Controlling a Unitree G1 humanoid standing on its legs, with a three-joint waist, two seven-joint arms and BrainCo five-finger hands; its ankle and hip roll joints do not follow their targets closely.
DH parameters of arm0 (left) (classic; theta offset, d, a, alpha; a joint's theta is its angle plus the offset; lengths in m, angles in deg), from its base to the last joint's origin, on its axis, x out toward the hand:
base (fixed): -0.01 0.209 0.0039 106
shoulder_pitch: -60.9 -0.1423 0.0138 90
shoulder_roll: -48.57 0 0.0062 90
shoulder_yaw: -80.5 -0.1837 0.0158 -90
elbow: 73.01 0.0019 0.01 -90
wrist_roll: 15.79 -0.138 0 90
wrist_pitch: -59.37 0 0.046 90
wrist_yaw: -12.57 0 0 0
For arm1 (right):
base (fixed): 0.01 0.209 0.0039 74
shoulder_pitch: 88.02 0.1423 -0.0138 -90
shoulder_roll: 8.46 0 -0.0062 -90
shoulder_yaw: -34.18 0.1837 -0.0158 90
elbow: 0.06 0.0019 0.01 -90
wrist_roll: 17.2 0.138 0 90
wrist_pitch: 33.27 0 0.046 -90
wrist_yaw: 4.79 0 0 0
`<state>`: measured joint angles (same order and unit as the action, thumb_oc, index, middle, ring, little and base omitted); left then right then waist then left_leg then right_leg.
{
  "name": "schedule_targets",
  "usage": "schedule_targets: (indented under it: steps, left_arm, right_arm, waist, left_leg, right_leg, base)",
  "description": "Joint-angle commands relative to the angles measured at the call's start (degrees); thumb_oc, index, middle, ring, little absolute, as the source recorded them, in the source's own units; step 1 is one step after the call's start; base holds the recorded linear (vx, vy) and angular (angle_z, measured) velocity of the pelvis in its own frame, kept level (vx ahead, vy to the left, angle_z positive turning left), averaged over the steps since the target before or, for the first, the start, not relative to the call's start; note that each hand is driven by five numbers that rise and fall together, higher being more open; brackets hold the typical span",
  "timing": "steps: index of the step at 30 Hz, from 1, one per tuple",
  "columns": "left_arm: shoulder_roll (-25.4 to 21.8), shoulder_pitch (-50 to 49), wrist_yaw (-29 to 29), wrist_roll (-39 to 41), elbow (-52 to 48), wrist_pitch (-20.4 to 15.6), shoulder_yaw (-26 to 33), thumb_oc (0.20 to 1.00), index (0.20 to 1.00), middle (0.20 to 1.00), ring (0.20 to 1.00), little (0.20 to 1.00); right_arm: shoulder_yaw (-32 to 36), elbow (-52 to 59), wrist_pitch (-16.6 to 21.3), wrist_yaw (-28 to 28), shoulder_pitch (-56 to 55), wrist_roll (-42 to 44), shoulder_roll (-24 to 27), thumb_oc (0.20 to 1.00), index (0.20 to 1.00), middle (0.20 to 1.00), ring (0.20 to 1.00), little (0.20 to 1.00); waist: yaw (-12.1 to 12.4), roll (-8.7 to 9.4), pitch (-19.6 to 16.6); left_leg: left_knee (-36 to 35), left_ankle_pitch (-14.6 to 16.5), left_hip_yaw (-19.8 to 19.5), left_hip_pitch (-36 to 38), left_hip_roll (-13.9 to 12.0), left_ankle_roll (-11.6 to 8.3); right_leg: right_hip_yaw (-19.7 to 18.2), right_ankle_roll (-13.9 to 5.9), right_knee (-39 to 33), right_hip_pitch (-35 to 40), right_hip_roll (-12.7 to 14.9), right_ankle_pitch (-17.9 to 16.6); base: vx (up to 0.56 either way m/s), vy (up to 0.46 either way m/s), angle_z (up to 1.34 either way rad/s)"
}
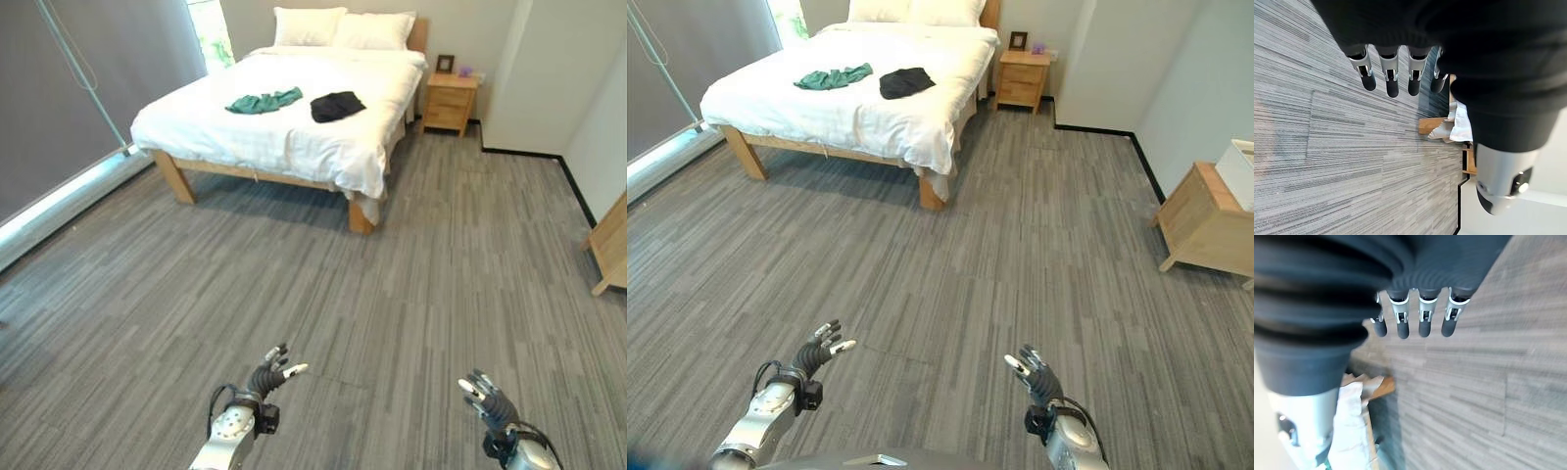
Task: Pick up bed clothes into laundry basket.
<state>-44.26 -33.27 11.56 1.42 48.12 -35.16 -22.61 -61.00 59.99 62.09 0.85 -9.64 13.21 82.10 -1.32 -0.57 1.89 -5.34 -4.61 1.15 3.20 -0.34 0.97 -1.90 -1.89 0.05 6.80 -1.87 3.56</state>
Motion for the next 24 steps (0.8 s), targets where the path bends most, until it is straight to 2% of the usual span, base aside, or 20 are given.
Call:
schedule_targets:
  steps: [1,10,14,16,17,19,20,21,22,23,24]
  left_arm:
    - [-0.5,4.7,0.4,-0.8,0.2,-2.4,0.6,1.000,1.000,1.000,1.000,1.000]
    - [-0.3,8.4,2.4,-0.5,1.0,-2.8,-0.3,1.000,1.000,1.000,1.000,1.000]
    - [-0.8,8.6,3.0,-0.7,0.7,-2.7,0.5,1.000,1.000,1.000,1.000,1.000]
    - [-1.2,9.1,3.3,-1.3,0.7,-2.4,1.2,1.000,1.000,1.000,1.000,1.000]
    - [-1.5,9.4,3.4,-1.7,0.6,-2.3,1.4,1.000,1.000,1.000,1.000,1.000]
    - [-1.9,10.0,3.8,-2.5,-0.1,-1.9,1.6,1.000,1.000,1.000,1.000,1.000]
    - [-2.2,10.1,4.1,-2.5,-0.5,-1.9,1.9,1.000,1.000,1.000,1.000,1.000]
    - [-2.8,10.6,4.6,-3.6,-1.1,-1.4,2.6,1.000,1.000,1.000,1.000,1.000]
    - [-2.7,10.6,4.6,-3.6,-1.1,-1.4,2.6,1.000,1.000,1.000,1.000,1.000]
    - [-2.8,10.7,4.4,-4.1,-1.2,-1.4,2.7,1.000,1.000,1.000,1.000,1.000]
    - [-2.8,10.8,4.3,-4.2,-1.2,-1.5,2.5,1.000,1.000,1.000,1.000,1.000]
  right_arm:
    - [1.8,3.6,2.7,0.7,1.0,2.8,0.4,1.000,1.000,1.000,1.000,1.000]
    - [0.1,4.2,2.8,-1.5,6.3,0.0,2.3,1.000,1.000,1.000,1.000,1.000]
    - [-1.4,4.3,2.4,-1.6,7.5,-1.6,2.0,1.000,1.000,1.000,1.000,1.000]
    - [-2.6,4.7,1.9,-1.1,7.7,-3.6,2.1,1.000,1.000,1.000,1.000,1.000]
    - [-2.9,5.1,1.8,-0.9,7.6,-3.9,2.1,1.000,1.000,1.000,1.000,1.000]
    - [-3.4,5.5,1.7,-0.6,7.1,-3.9,2.0,1.000,1.000,1.000,1.000,1.000]
    - [-3.6,5.7,1.7,-0.7,7.2,-3.9,1.9,1.000,1.000,1.000,1.000,1.000]
    - [-4.0,6.3,1.4,-0.6,7.6,-4.2,1.7,1.000,1.000,1.000,1.000,1.000]
    - [-4.0,6.3,1.4,-0.6,7.6,-4.2,1.7,1.000,1.000,1.000,1.000,1.000]
    - [-2.9,6.5,1.3,-0.4,7.2,-3.6,1.9,1.000,1.000,1.000,1.000,1.000]
    - [-2.5,6.5,1.4,-0.4,6.7,-3.2,2.1,1.000,1.000,1.000,1.000,1.000]
  waist:
    - [1.2,1.98,-0.3]
    - [1.8,2.12,1.4]
    - [2.2,1.87,2.3]
    - [2.2,1.55,3.6]
    - [2.1,1.44,4.2]
    - [1.5,1.43,5.8]
    - [1.4,1.15,6.7]
    - [0.6,0.30,8.4]
    - [0.6,0.31,8.5]
    - [-0.9,1.01,8.2]
    - [-1.4,1.19,8.0]
  left_leg:
    - [0.3,4.6,-2.2,1.4,0.9,-0.83]
    - [0.3,4.7,-1.4,0.0,2.2,0.32]
    - [0.4,5.1,-0.8,-0.4,3.2,1.45]
    - [1.0,5.6,-0.8,-0.4,3.6,2.20]
    - [1.3,5.8,-1.2,-0.2,3.8,2.50]
    - [2.5,6.3,-2.1,-0.1,4.2,3.39]
    - [2.9,6.5,-1.8,-0.1,4.0,3.76]
    - [4.5,8.2,-1.1,0.8,2.8,4.14]
    - [4.5,8.3,-1.1,0.9,2.8,4.11]
    - [4.2,9.4,-2.2,3.0,3.2,3.72]
    - [3.7,10.1,-2.8,4.3,3.2,3.46]
  right_leg:
    - [3.0,-5.34,-3.4,-3.3,6.4,-5.8]
    - [1.9,-6.51,-2.5,-5.6,8.0,-6.8]
    - [0.7,-7.29,1.0,-8.0,9.0,-6.2]
    - [0.0,-7.74,7.0,-10.7,9.5,-5.6]
    - [-0.2,-7.68,10.3,-11.9,9.5,-6.5]
    - [-1.3,-7.13,20.6,-17.0,9.5,-11.5]
    - [-0.6,-7.00,25.0,-19.6,9.6,-13.5]
    - [3.0,-6.45,30.2,-26.0,9.7,-12.3]
    - [3.1,-6.42,30.5,-26.1,9.8,-12.0]
    - [3.5,-6.37,24.2,-28.5,6.3,-10.5]
    - [3.8,-6.45,21.4,-28.5,5.3,-10.2]
  base:
    - [0.00,0.000,0.00]
    - [-0.01,0.067,-0.02]
    - [0.00,0.111,-0.17]
    - [0.00,0.125,-0.09]
    - [0.00,0.130,-0.09]
    - [0.01,0.135,-0.18]
    - [0.15,0.196,0.03]
    - [0.14,0.143,0.06]
    - [0.40,0.057,-0.05]
    - [0.38,-0.063,-0.28]
    - [0.60,-0.116,-0.13]
